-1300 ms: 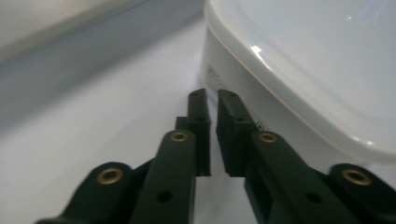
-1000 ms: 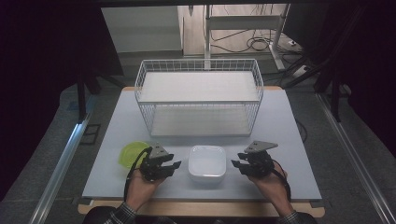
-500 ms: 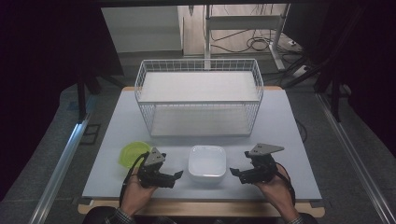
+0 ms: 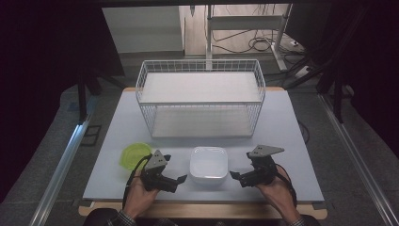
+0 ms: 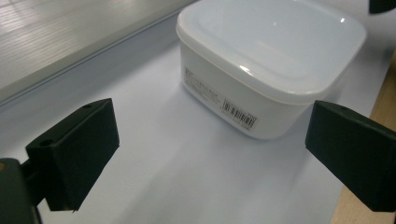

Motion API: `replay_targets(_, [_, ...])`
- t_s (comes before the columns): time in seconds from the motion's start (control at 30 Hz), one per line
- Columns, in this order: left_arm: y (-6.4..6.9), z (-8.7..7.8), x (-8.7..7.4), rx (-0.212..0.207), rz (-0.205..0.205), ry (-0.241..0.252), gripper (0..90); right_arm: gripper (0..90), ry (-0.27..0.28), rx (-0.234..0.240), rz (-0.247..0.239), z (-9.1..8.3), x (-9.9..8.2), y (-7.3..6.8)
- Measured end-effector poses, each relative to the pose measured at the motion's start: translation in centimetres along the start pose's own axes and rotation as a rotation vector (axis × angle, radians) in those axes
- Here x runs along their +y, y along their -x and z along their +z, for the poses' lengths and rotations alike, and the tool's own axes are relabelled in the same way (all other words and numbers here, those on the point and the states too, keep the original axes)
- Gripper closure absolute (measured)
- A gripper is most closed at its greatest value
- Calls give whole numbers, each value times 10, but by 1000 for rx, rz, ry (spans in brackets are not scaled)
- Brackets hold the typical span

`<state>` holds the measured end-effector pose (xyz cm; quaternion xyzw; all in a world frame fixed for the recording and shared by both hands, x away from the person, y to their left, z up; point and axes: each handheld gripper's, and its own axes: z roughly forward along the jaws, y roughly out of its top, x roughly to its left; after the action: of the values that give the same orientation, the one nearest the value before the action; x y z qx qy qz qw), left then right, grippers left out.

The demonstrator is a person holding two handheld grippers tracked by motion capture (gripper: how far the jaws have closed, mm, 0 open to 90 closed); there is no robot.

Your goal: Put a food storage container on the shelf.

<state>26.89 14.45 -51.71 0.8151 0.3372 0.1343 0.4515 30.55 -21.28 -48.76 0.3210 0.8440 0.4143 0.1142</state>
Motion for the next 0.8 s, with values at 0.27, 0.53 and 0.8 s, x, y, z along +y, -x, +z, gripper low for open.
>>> replay_targets(0.27, [4,0,11,10,16,-52,24,18,-21,-15,-41,4,3,-6])
replay_targets(0.53, [-4,3,28,-52,-36,-62,38,12,-4,-18,-104,4,10,-17])
replay_targets(0.8, [-2,17,45,-94,-14,-85,118,132,-55,17,-2,11,18,-14])
